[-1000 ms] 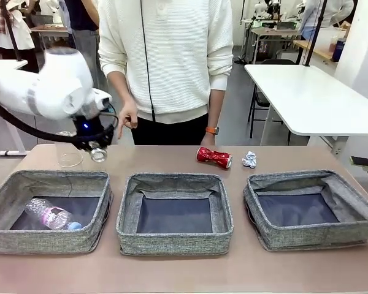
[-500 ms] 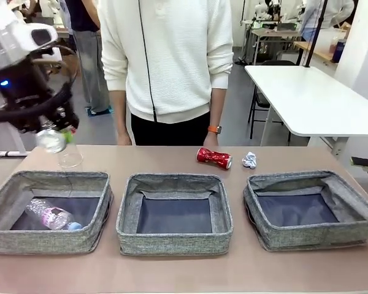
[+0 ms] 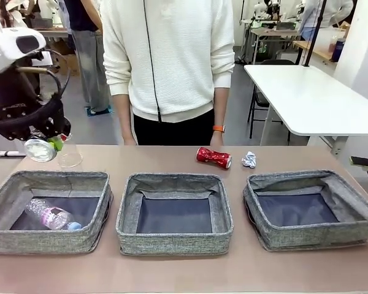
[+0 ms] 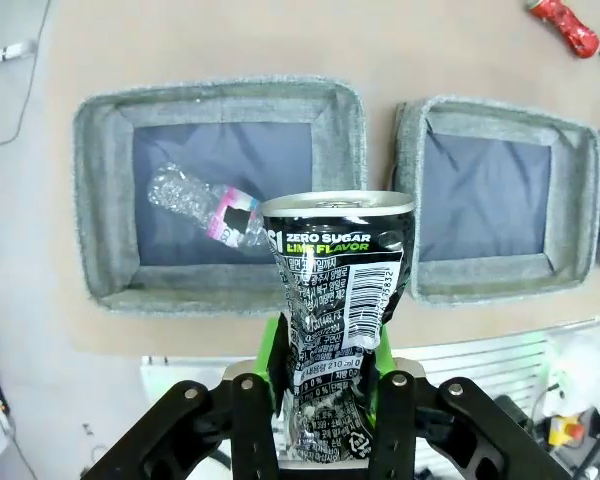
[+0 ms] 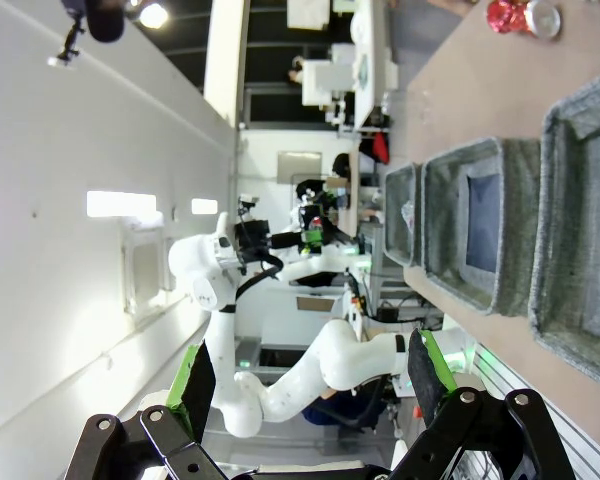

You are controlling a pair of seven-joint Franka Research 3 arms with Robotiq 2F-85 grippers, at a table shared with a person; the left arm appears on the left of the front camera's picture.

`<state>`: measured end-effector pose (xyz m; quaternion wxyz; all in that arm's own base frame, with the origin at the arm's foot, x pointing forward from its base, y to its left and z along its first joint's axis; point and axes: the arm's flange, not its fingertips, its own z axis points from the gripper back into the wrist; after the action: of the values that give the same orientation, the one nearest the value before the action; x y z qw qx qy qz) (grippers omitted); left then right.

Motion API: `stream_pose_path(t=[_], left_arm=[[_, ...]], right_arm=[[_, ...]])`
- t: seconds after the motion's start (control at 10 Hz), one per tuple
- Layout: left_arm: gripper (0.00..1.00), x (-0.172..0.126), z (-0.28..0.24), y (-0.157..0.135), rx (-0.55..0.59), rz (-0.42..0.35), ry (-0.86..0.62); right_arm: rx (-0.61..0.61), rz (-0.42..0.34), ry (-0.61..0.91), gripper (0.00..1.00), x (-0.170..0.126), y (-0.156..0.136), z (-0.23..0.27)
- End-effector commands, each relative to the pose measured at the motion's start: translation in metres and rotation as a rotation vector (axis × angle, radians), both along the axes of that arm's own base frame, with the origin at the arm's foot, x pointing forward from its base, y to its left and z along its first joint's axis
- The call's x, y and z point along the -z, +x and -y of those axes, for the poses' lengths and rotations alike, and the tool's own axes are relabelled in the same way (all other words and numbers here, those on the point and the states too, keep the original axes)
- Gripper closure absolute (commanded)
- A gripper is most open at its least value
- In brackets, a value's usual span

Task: Sort the waste into the appropriate baskets.
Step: Pick up the waste item pointed out by the person.

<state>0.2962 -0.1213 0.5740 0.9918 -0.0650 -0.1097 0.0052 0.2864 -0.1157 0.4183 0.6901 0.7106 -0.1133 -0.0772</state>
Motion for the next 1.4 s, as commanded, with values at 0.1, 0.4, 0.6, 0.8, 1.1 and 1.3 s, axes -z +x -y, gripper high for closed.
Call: stream_pose_path(t=[0.1,0.4,0.6,0.8,1.1,1.3], left_arm=[[0.61,-0.068,0.066,-0.016,-0.005,0.017,-0.025],[0.61,-0.184,0.192,-0.049,-0.088,-0.011,-0.093],[0.61,-0.210,0.247,-0.052,-0.098,-0.095,-0.099],[0.61,-0.215,0.272,-0.051,-0.123,-0.136,-0.133],[0.61,-0.205,0.270,-0.047,-0.095,-0.150,-0.158],[0.61,-0.205,0.270,-0.047,-0.095,-0.150,-0.158]], right_arm=[[0.001,-0.019,0.013,0.00,-0.007,-0.001,-0.001],[0.001,-0.019,0.013,0.00,-0.007,-0.001,-0.001],[0.001,-0.019,0.013,0.00,-0.007,-0.001,-0.001],[0.001,-0.019,0.013,0.00,-0.007,-0.001,-0.001],[0.001,-0.019,0.013,0.00,-0.007,-0.001,-0.001],[0.001,-0.019,0.013,0.00,-0.007,-0.001,-0.001]])
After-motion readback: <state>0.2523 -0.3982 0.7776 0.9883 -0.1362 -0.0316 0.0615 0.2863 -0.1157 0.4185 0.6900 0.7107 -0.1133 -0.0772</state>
